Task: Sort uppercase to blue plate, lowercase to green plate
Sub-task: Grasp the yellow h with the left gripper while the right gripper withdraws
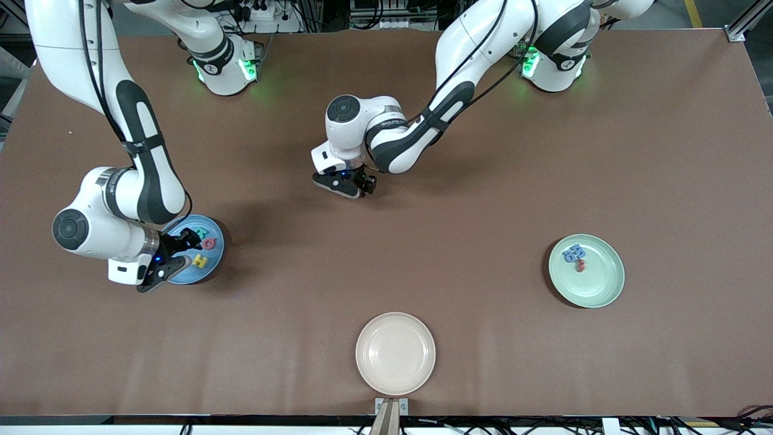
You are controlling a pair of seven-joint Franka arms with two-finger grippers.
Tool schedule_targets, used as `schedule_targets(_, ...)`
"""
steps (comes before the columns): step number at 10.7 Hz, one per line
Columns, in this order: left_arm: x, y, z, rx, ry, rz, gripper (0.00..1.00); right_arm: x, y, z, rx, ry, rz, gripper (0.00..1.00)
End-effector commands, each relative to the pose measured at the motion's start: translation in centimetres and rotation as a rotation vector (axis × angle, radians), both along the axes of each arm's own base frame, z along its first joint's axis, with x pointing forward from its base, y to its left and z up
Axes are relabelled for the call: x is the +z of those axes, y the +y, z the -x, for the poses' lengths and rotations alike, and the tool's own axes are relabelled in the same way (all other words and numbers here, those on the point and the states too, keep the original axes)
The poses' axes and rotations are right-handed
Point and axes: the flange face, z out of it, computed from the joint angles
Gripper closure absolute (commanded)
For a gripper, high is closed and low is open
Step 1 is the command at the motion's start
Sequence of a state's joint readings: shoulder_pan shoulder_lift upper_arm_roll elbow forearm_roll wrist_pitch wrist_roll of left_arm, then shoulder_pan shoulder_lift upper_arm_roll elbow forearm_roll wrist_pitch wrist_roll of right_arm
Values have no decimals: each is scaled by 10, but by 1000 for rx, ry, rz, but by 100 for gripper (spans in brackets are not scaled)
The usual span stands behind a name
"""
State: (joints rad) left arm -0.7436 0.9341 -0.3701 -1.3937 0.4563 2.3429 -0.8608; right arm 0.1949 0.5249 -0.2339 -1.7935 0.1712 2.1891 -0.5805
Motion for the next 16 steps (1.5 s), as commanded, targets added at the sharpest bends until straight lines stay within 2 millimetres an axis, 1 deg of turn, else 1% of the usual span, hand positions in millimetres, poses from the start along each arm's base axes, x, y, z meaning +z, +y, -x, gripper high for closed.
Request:
schedule_targets(1,-2,-7,-1,-3,-8,10,25,48,16,-13,-151,16,126,28)
schedule_targets(2,-5,-8,0,-7,-13,13,25,80,22,-15,-191,21,162,26)
schedule_targets(3,-5,-8,-1,-5,-15,15,29,117,26,-12,-220,35,162,22)
schedule_targets(4,-6,-8,-1,-7,-14,14,35,154,31,-8,-259,33,161,17)
schedule_targets(5,-5,-8,-1,-10,-16,15,46,189,25,-2,-303,12,154,11)
schedule_targets(6,-5,-8,-2,-10,-17,14,55,219,19,4,-322,-25,143,0)
schedule_targets(7,-5,-8,-2,-10,-17,14,62,245,18,12,-327,-47,134,0)
schedule_targets(8,-6,-7,-3,-14,-18,13,79,270,17,19,-332,-53,126,0)
schedule_targets(10,-2,-6,-4,-8,-21,8,100,306,21,25,-358,-33,136,0)
schedule_targets(11,10,-5,-9,0,-33,14,100,314,16,29,-370,-23,132,0)
schedule_targets(12,36,3,-25,23,-52,11,100,328,15,35,-374,-40,125,0)
schedule_targets(13,66,22,-51,67,-62,-16,100,337,19,39,-383,-58,130,0)
schedule_targets(14,96,42,-75,136,-36,-16,100,341,14,40,-395,-66,143,0)
schedule_targets(15,128,70,-101,209,-5,-18,100,345,2,42,-410,-74,164,0)
schedule_targets(16,154,102,-124,252,22,-42,100,347,-20,44,-448,-70,186,0)
